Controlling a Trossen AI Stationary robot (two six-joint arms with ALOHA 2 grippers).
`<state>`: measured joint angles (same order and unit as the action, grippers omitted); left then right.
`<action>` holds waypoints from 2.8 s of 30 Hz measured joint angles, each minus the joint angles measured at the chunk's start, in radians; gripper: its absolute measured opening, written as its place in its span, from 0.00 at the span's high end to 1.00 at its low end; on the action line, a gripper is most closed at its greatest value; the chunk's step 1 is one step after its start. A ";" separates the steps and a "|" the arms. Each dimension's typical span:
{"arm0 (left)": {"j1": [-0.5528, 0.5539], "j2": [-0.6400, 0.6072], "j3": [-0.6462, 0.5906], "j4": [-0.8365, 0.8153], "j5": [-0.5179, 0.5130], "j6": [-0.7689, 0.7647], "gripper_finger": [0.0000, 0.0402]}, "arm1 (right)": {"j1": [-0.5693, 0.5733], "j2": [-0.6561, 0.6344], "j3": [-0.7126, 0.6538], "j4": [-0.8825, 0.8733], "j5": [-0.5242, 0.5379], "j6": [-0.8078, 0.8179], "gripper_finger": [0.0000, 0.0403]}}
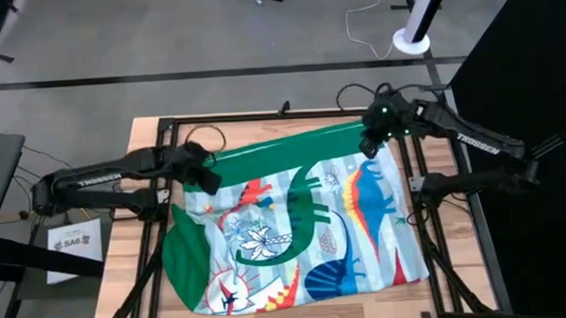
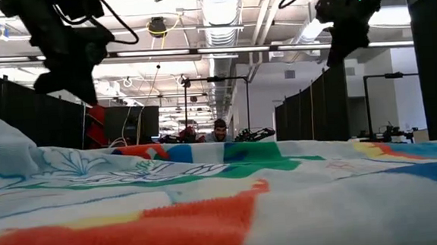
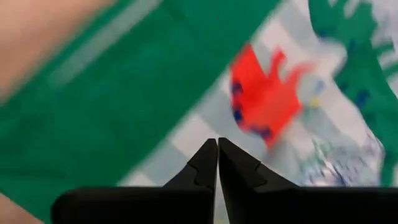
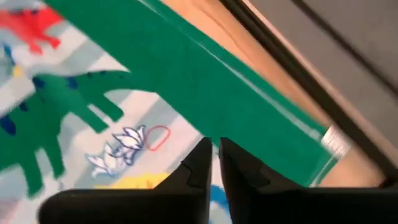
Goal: Roll towel
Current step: Roll the multicolor dinosaur print towel
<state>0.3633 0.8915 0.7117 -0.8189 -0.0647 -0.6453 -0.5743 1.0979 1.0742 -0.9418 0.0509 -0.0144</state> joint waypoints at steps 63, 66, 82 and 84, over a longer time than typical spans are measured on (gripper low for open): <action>0.391 0.875 0.408 -0.362 0.181 0.873 0.69 | -0.367 0.854 0.173 0.135 0.045 -0.851 0.70; 0.391 0.875 0.408 -0.378 0.181 0.873 0.69 | -0.363 0.856 0.192 0.116 0.050 -0.809 0.73; 0.391 0.861 0.407 -0.402 0.177 0.958 0.69 | -0.375 0.859 0.271 -0.094 0.059 -0.688 1.00; 0.391 0.840 0.407 -0.380 0.182 0.993 0.69 | -0.375 0.858 0.292 -0.146 0.058 -0.668 1.00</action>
<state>0.7544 1.7312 1.1187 -1.1984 0.1171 0.3476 -0.9493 1.9558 1.3664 -1.0878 0.1091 -0.6823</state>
